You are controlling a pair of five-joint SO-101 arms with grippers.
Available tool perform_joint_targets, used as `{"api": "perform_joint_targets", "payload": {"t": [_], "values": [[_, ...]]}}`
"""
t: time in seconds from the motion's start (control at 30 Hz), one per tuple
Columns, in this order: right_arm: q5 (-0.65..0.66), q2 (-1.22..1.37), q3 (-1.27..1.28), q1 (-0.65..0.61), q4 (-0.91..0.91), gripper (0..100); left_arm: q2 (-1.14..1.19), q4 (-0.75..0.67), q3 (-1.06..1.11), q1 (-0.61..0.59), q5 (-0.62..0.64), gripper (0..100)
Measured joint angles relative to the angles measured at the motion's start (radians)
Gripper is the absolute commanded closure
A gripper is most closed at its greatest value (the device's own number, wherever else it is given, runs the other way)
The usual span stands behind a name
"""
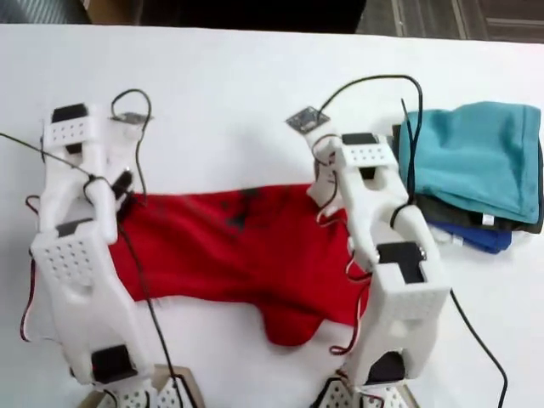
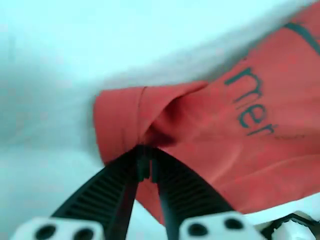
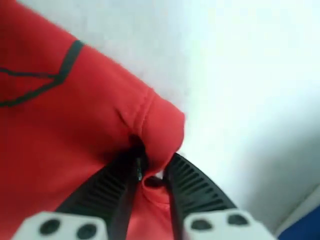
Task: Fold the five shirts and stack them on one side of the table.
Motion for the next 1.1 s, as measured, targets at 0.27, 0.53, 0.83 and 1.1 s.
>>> {"api": "perform_joint_targets", "payload": {"t": [0.27,0.53,0.83,1.1], "values": [[0.0,0.112,-0.232,0.052,0.029,97.8,0.003,-0.091,-0.189,-0.06,-0.006,97],[0.0,0.195,-0.488,0.048,0.189,97.8,0.003,-0.032,-0.298,-0.038,-0.011,96],[0.0,0.195,-0.591,0.048,0.292,82.8,0.175,-0.023,-0.311,-0.014,-0.012,80],[0.0,0.195,-0.591,0.049,0.31,87.2,0.296,0.015,-0.48,-0.035,0.052,84]]}}
